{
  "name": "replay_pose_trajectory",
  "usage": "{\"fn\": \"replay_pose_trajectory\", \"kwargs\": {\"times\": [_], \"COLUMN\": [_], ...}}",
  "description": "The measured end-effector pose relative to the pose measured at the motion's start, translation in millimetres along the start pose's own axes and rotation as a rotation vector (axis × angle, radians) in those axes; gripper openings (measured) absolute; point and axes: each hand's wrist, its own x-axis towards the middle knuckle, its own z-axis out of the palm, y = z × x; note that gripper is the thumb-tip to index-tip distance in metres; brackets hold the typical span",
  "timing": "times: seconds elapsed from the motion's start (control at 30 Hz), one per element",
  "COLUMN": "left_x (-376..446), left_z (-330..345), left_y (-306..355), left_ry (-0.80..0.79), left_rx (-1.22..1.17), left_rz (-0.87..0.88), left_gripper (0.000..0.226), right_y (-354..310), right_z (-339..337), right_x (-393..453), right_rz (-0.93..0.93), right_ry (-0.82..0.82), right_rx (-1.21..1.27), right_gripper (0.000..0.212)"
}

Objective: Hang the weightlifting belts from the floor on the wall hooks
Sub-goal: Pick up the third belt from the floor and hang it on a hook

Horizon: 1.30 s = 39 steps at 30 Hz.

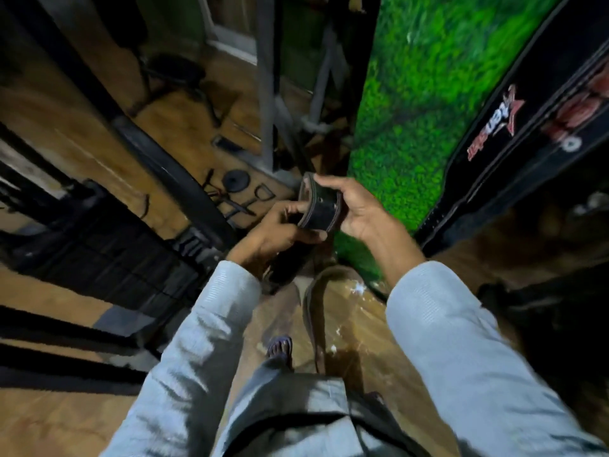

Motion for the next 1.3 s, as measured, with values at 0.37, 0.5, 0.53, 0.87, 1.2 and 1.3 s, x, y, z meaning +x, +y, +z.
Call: {"fn": "replay_pose_trajectory", "kwargs": {"times": [0.37, 0.5, 0.53, 0.87, 1.2, 1.3], "left_x": [28.8, 79.5, 90.9, 102.0, 88.3, 94.6], "left_z": [-52.1, -54.3, -51.4, -12.6, -16.6, -32.2], "left_y": [83.8, 131.7, 139.9, 183.1, 150.2, 148.2], "left_ry": [0.173, 0.211, 0.198, -0.168, -0.386, -0.442], "left_rx": [-0.759, -0.643, -0.594, -0.268, -0.059, -0.207], "left_rz": [-0.200, -0.223, -0.221, 0.237, 0.251, -0.023], "left_gripper": [0.106, 0.021, 0.012, 0.048, 0.030, 0.053], "right_y": [-54.4, -53.0, -53.8, -121.2, -189.6, -182.8], "right_z": [45.1, 18.3, 7.0, -25.8, -3.2, 2.1], "right_x": [-23.6, -34.0, -37.0, -55.2, -65.2, -66.2], "right_rz": [-0.559, -0.610, -0.592, -0.322, -0.454, -0.563], "right_ry": [-0.259, -0.187, -0.150, -0.079, 0.054, -0.040], "right_rx": [-0.368, -0.480, -0.497, 0.008, -0.069, -0.178], "right_gripper": [0.025, 0.028, 0.027, 0.112, 0.043, 0.050]}}
